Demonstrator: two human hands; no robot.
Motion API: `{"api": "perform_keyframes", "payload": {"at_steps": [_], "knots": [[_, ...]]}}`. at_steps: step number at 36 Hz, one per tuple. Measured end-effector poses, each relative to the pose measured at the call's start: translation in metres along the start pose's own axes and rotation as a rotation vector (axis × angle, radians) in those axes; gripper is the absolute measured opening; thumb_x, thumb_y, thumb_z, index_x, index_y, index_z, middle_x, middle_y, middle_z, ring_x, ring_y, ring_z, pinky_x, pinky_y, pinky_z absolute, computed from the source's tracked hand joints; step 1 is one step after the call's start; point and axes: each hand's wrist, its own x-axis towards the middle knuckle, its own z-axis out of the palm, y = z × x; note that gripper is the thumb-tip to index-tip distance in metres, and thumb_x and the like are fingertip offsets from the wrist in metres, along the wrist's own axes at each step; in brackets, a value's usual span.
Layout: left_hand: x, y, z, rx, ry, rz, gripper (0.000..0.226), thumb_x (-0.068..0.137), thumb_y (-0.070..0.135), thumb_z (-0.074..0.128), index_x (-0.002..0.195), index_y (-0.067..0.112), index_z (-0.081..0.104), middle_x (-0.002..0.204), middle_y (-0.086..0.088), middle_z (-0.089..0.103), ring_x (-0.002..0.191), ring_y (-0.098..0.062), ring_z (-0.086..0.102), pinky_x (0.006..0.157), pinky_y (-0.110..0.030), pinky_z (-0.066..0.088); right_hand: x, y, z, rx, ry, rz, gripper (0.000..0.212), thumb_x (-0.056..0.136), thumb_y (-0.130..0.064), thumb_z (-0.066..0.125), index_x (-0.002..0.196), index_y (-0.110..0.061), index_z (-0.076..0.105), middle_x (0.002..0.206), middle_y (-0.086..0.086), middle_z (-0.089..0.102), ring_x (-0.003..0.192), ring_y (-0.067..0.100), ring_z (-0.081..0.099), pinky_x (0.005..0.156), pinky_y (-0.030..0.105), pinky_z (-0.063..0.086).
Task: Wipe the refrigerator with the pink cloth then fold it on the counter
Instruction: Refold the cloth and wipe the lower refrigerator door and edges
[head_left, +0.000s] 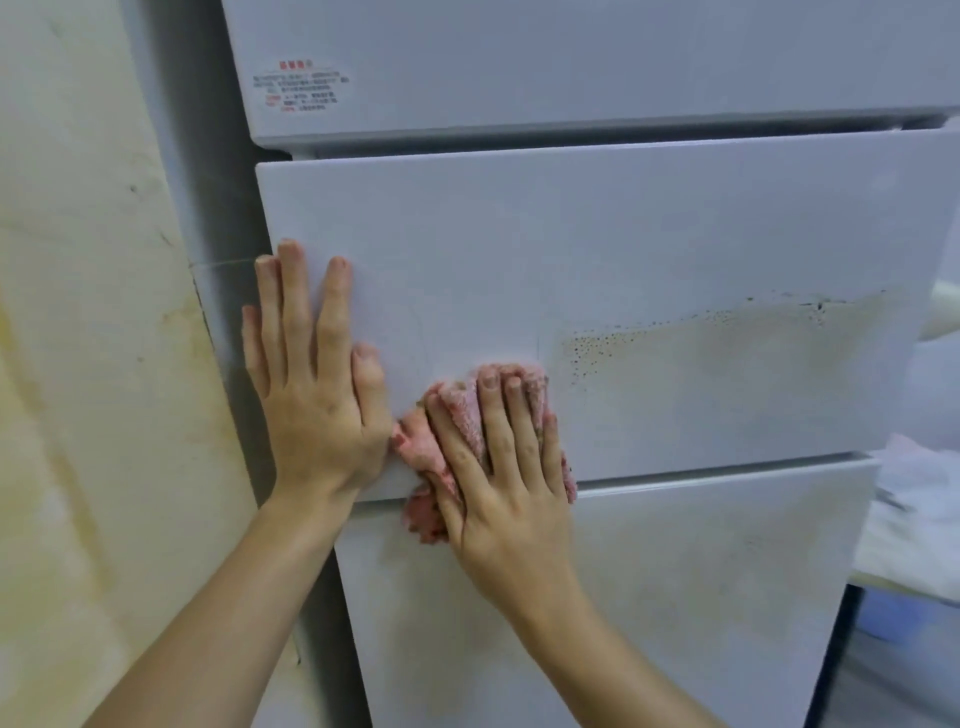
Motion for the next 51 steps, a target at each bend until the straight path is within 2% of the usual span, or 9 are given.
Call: {"api": "perform_keyframes", "payload": {"at_steps": [6, 11, 15, 25, 30, 37, 41, 45, 51], "knots": [[0.000, 0.005, -0.001, 0.086, 0.004, 0.043, 0.060, 0.105, 0.017, 0.040, 0.163, 0.005, 0.033, 0.171, -0.023, 0.022, 0.161, -0.038, 0.017, 0.131, -0.056, 0.010, -0.006, 0.009, -0.005, 0.016, -0.056, -0.020, 0.056, 0.109, -0.038, 0.044, 0.163, -0.026, 0.034, 0.174, 0.011, 0.015, 0.163, 0.027, 0.012, 0.133, 0.048, 0.007], [-0.003, 0.013, 0.000, 0.112, -0.026, 0.099, 0.062, 0.103, 0.015, 0.043, 0.163, 0.004, 0.032, 0.171, -0.021, 0.023, 0.161, -0.035, 0.017, 0.132, -0.051, 0.009, 0.065, 0.028, -0.027, -0.011, 0.095, 0.076, 0.055, 0.112, -0.038, 0.042, 0.163, -0.018, 0.034, 0.172, 0.017, 0.015, 0.162, 0.030, 0.008, 0.132, 0.049, 0.008], [-0.002, 0.021, 0.001, 0.069, 0.000, 0.083, 0.063, 0.099, 0.006, 0.047, 0.160, -0.003, 0.034, 0.169, -0.025, 0.026, 0.160, -0.040, 0.019, 0.132, -0.053, 0.013, 0.103, 0.038, -0.037, -0.030, 0.124, 0.103, 0.057, 0.113, -0.041, 0.040, 0.164, -0.018, 0.033, 0.172, 0.020, 0.019, 0.161, 0.036, 0.013, 0.132, 0.050, 0.007], [-0.005, 0.024, 0.010, 0.088, 0.035, 0.078, 0.059, 0.103, 0.013, 0.040, 0.159, -0.005, 0.033, 0.168, -0.027, 0.027, 0.159, -0.042, 0.022, 0.132, -0.052, 0.012, -0.005, 0.032, -0.017, 0.005, -0.014, 0.072, 0.060, 0.110, -0.040, 0.044, 0.165, -0.028, 0.024, 0.174, 0.014, 0.011, 0.163, 0.032, 0.007, 0.132, 0.051, 0.006], [-0.005, 0.023, 0.011, 0.099, 0.051, 0.082, 0.060, 0.102, 0.012, 0.041, 0.159, -0.005, 0.034, 0.168, -0.027, 0.028, 0.159, -0.041, 0.022, 0.132, -0.053, 0.015, 0.003, 0.033, -0.020, 0.016, -0.024, 0.055, 0.059, 0.110, -0.041, 0.042, 0.165, -0.030, 0.025, 0.176, 0.011, 0.004, 0.163, 0.030, 0.004, 0.132, 0.050, 0.005], [-0.006, 0.021, 0.010, 0.098, 0.037, 0.098, 0.060, 0.103, 0.014, 0.040, 0.160, -0.005, 0.032, 0.169, -0.026, 0.026, 0.160, -0.040, 0.020, 0.132, -0.053, 0.014, 0.062, 0.049, -0.032, 0.005, 0.061, 0.000, 0.060, 0.108, -0.038, 0.053, 0.163, -0.028, 0.032, 0.173, 0.015, 0.018, 0.163, 0.029, 0.009, 0.132, 0.052, 0.011], [-0.006, 0.022, 0.011, 0.094, 0.045, 0.089, 0.059, 0.103, 0.012, 0.043, 0.159, -0.004, 0.033, 0.168, -0.026, 0.027, 0.160, -0.040, 0.021, 0.132, -0.053, 0.015, 0.088, 0.049, -0.036, -0.022, 0.128, 0.049, 0.055, 0.111, -0.041, 0.047, 0.163, -0.026, 0.035, 0.172, 0.017, 0.020, 0.162, 0.031, 0.010, 0.132, 0.051, 0.011], [-0.007, 0.022, 0.012, 0.084, 0.047, 0.083, 0.059, 0.103, 0.012, 0.042, 0.158, -0.005, 0.034, 0.168, -0.027, 0.028, 0.159, -0.041, 0.021, 0.131, -0.055, 0.015, 0.072, 0.043, -0.030, -0.027, 0.154, 0.114, 0.056, 0.111, -0.043, 0.044, 0.163, -0.024, 0.036, 0.171, 0.016, 0.020, 0.162, 0.033, 0.013, 0.131, 0.051, 0.013], [-0.007, 0.028, 0.010, 0.055, 0.030, 0.049, 0.061, 0.101, 0.010, 0.043, 0.159, -0.006, 0.033, 0.168, -0.027, 0.025, 0.160, -0.042, 0.019, 0.131, -0.057, 0.011, -0.005, 0.052, -0.023, -0.031, 0.019, 0.057, 0.060, 0.109, -0.040, 0.042, 0.165, -0.026, 0.027, 0.175, 0.014, 0.012, 0.163, 0.033, 0.010, 0.132, 0.051, 0.008]]}}
